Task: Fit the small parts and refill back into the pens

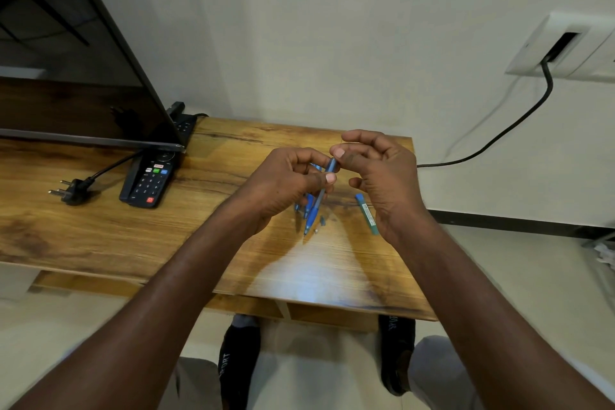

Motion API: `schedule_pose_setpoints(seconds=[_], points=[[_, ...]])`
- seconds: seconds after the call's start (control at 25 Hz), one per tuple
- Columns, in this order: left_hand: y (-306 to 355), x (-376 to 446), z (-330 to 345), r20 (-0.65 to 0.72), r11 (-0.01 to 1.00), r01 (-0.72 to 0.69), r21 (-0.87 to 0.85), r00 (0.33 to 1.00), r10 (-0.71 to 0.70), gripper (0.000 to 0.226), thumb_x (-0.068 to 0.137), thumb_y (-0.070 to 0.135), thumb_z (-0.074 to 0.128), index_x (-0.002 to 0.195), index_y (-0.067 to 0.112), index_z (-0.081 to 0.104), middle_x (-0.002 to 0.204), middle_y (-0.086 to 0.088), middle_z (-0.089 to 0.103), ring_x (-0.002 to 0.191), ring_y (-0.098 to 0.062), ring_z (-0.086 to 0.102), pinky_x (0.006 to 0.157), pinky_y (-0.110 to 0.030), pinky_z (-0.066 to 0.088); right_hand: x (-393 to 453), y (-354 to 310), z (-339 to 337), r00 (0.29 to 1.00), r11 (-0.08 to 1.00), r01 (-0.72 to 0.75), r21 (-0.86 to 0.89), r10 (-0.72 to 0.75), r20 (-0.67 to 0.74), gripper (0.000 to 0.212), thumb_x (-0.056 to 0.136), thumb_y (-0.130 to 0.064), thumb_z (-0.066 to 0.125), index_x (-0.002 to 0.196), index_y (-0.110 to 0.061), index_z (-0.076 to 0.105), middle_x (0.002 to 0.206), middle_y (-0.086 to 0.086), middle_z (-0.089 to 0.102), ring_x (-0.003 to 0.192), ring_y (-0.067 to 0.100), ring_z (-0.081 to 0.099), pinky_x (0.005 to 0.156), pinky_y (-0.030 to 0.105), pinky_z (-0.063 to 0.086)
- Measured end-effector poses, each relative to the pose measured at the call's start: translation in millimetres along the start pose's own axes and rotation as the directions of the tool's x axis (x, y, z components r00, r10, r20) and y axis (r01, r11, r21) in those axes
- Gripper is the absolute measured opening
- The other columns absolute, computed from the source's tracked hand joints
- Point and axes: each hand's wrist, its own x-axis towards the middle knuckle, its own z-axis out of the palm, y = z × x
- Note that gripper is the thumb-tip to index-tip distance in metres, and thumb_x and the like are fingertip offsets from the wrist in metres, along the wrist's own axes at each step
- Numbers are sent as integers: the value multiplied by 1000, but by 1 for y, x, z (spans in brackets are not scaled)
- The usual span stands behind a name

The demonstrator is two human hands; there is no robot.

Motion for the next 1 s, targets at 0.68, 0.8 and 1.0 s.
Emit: schedule_pose_setpoints(seconds=[0.68, 0.8, 1.0], points=[[0, 0, -3, -12, 1000, -1, -11, 1000, 1, 18, 96, 14, 74, 114, 14, 76, 96, -12, 81, 83, -14, 76, 63, -21, 58, 3, 3, -1, 1000, 1000, 6, -7, -6, 14, 21, 89, -10, 81, 110, -13, 77, 99, 2, 83, 101, 20, 78, 77, 33, 55], [0, 0, -3, -12, 1000, 4, -6, 1000, -5, 18, 96, 15, 74, 114, 15, 76, 96, -9, 81, 84, -14, 77, 63, -21, 56, 3, 4, -1, 1000, 1000, 11, -23, -11, 11, 18, 89, -9, 81, 106, -13, 79, 100, 2, 83, 102, 20, 78, 76, 33, 56], [0, 1, -3, -15, 1000, 13, 2, 1000, -13, 17, 96, 16, 75, 114, 17, 76, 94, -7, 81, 85, -12, 76, 64, -22, 55, 2, 4, -1, 1000, 1000, 8, -30, -8, 0, 17, 90, -10, 80, 106, -13, 79, 100, 2, 82, 102, 20, 77, 78, 34, 57]])
